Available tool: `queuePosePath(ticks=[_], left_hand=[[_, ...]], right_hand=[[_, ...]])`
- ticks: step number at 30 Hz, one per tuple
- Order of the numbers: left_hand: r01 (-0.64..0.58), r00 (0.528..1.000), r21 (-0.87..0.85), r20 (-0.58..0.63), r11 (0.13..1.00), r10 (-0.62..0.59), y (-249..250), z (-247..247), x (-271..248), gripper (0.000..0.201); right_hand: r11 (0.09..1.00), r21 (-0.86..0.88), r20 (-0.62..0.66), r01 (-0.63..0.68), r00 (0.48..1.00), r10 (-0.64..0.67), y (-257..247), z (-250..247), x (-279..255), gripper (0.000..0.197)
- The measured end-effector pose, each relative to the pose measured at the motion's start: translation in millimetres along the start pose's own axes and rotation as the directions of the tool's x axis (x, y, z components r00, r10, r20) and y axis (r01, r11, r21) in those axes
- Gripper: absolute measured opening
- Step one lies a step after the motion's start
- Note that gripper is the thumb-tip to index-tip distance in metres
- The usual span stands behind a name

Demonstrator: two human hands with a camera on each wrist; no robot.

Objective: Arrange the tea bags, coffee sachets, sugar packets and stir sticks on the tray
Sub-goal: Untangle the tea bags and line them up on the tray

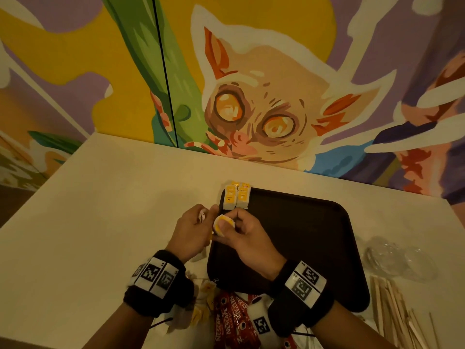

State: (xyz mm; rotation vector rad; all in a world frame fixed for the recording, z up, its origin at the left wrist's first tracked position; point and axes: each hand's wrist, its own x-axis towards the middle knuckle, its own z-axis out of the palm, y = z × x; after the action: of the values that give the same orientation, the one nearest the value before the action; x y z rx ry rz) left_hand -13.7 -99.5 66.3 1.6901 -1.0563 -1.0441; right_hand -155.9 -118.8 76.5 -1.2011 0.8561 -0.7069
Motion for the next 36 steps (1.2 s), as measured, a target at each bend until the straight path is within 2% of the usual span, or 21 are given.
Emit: queuePosePath(ticks=[5, 8, 11, 13, 16, 19, 22, 26, 31, 36], left_hand=[[0.08, 0.987, -0.306, -0.109, 0.949, -0.118, -4, 2, 0, 0.038], [0.106, 0.986, -0.512, -0.057, 0.853, -0.157, 1, -3, -1, 0.037], [0.075, 0.995, -0.557, -0.015, 0.827, -0.101, 7, -7, -1, 0.027], [0.045, 0.999, -0.498, 0.027, 0.866, -0.036, 10, -9, -2, 0.021], [0.014, 0.992, -0.399, 0.12, 0.917, 0.037, 13, -11, -3, 0.016], [-0.124, 0.97, -0.261, 0.17, 0.957, 0.172, 20, -13, -7, 0.016], [-0.259, 0.937, -0.119, 0.209, 0.959, 0.279, 27, -13, -10, 0.017], [-0.334, 0.92, -0.014, 0.214, 0.943, 0.329, 30, -20, -7, 0.012], [-0.37, 0.913, 0.109, 0.226, 0.923, 0.339, 24, -27, 1, 0.004], [-0.437, 0.882, 0.241, 0.303, 0.867, 0.36, 19, -27, 4, 0.004]], right_hand=[[0.999, 0.04, -0.036, -0.031, 0.999, 0.033, -1, -6, 1, 0.018], [0.999, 0.024, -0.049, -0.043, 0.998, 0.044, -3, -12, 0, 0.023], [0.987, -0.157, -0.086, -0.018, 0.996, 0.005, -5, -19, 1, 0.019], [0.971, -0.241, -0.096, 0.013, 0.995, -0.037, -5, -22, 2, 0.014], [0.964, -0.253, -0.108, 0.078, 0.988, -0.109, -9, -25, 1, 0.011], [0.962, -0.242, -0.109, 0.125, 0.982, -0.156, -12, -27, 0, 0.016], [0.958, -0.245, -0.091, 0.146, 0.981, -0.172, -13, -29, -2, 0.018], [0.971, -0.21, -0.025, 0.117, 0.992, -0.125, -13, -32, -4, 0.017], [0.982, -0.171, 0.016, 0.085, 0.996, -0.083, -16, -36, -7, 0.016], [0.958, -0.281, 0.054, 0.054, 0.998, -0.04, -23, -46, -7, 0.012]])
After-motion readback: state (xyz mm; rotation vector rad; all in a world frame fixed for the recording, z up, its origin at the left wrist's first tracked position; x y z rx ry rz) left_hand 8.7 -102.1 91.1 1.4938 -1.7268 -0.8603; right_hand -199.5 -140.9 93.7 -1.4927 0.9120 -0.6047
